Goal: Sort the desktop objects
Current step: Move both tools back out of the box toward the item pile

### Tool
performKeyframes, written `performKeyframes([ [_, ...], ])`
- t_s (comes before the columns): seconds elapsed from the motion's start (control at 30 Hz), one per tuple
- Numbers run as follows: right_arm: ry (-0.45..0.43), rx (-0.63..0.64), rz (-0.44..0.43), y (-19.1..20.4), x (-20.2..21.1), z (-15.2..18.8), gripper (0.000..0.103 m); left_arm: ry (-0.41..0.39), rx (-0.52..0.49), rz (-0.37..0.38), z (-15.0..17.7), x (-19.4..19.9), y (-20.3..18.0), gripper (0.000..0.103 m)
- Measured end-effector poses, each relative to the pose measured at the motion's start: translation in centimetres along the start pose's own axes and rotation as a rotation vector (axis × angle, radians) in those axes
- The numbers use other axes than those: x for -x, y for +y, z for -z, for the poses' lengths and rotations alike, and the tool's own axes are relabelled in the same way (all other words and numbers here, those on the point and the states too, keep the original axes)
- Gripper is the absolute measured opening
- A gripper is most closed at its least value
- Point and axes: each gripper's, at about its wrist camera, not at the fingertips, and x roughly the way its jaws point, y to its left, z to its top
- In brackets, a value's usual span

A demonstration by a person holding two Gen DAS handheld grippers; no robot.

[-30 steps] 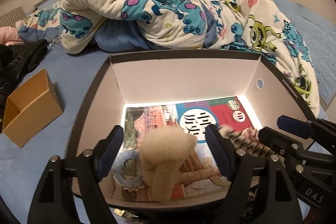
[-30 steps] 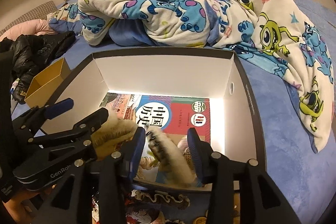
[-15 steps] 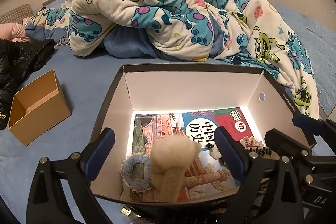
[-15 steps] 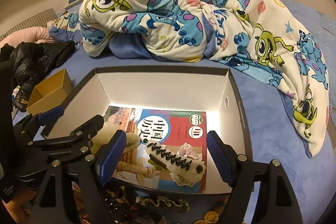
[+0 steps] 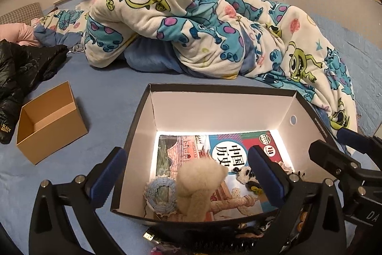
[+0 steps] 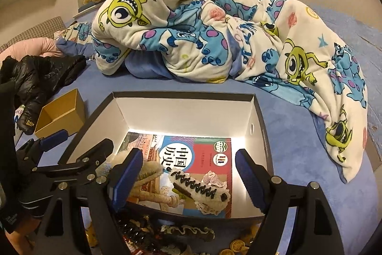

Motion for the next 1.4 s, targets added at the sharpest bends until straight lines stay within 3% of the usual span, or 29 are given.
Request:
performKeyframes([
  [0.67, -0.032, 0.021, 0.000, 0.6, 5.6, 0.9, 0.082, -0.019, -0.025, 0.031, 3.0, 6.2, 0.2, 0.103],
  [1.0, -0.028, 0.060, -0.012, 2.4, 8.3, 4.4, 0.082, 0.000, -0.004, 0.043, 8.2, 9.4, 1.1, 0.103],
  [1.4, 0.034, 0.031, -0.072, 2.9, 8.2, 10.1, 0.082, 0.045, -0.022, 0.057, 14.5, 9.3, 2.0, 0.103],
])
